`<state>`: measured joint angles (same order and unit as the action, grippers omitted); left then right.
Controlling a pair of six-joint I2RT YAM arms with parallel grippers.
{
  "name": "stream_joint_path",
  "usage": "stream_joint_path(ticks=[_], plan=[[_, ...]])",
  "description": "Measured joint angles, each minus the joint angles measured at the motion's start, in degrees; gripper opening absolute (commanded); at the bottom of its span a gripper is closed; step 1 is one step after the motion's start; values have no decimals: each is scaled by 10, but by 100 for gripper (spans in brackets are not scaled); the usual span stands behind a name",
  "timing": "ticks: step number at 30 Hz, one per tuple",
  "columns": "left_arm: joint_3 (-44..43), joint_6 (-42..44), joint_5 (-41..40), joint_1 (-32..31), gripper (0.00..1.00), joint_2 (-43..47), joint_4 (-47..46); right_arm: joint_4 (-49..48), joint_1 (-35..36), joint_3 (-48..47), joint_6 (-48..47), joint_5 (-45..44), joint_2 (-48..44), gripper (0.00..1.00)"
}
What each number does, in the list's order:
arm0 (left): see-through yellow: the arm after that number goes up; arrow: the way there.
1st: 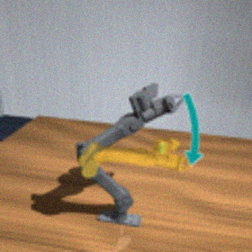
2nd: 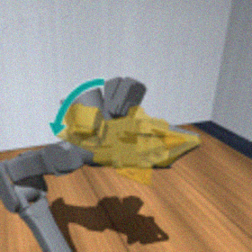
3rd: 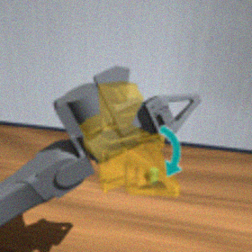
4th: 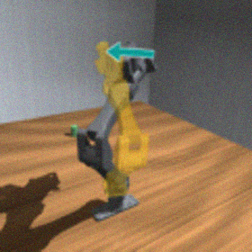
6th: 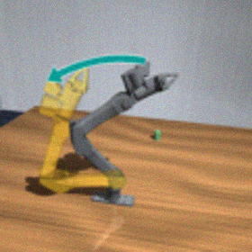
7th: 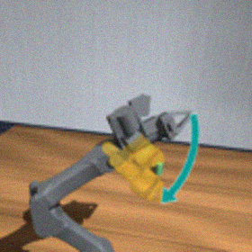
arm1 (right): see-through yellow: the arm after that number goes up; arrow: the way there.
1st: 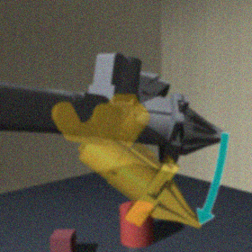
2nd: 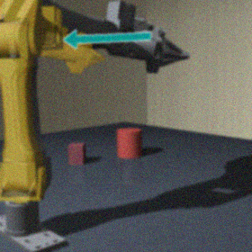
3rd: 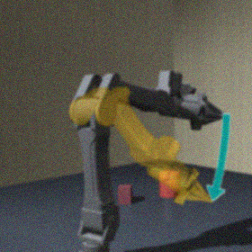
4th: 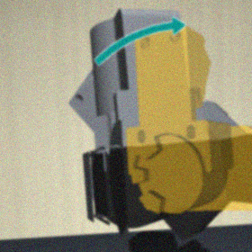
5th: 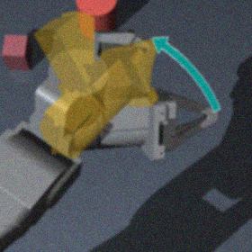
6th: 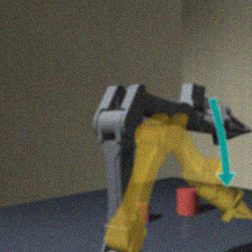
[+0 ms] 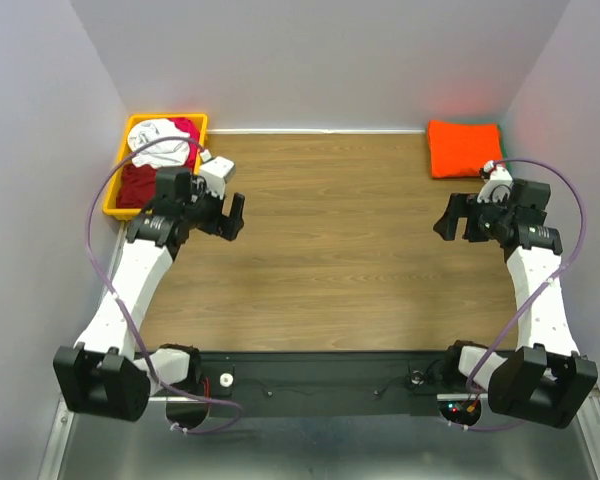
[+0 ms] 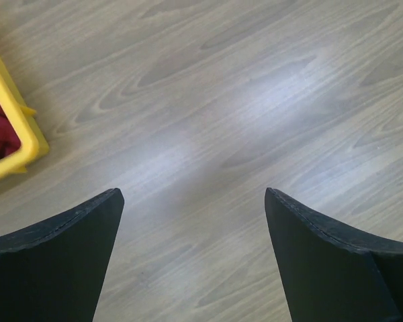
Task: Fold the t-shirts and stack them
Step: Grab the tshirt from the pile
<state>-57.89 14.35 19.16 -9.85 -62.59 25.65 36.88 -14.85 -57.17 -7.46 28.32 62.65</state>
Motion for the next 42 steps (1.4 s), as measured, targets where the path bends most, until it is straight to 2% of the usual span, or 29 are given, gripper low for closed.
stream_joint_path(ticks=[6,16,20,24,33,36,37,38,40,41,42], plan=[[-148,26,-15,43,99,-131,13,0,0,0,0,7,24,100],[-478,61,-17,181,98,-412,21,0,0,-1,15,34,85,100],[-580,61,-20,216,97,-509,23,0,0,-1,19,37,103,100],[-655,59,-27,230,97,-599,18,0,0,-5,22,37,130,100],[-695,64,-38,229,97,-728,-33,-4,0,-13,33,32,180,100],[-697,68,-47,229,87,-757,-47,-4,0,-13,35,26,184,100],[-697,71,-50,229,80,-766,-50,-4,0,-13,35,24,184,100],[-697,73,-52,230,65,-772,-53,-4,0,-13,37,22,184,100],[-697,79,-55,230,51,-784,-61,-4,0,-13,38,18,184,100],[-697,78,-55,231,39,-785,-63,-5,0,-13,39,16,184,100],[-697,78,-55,231,31,-786,-66,-5,0,-13,39,14,184,100]])
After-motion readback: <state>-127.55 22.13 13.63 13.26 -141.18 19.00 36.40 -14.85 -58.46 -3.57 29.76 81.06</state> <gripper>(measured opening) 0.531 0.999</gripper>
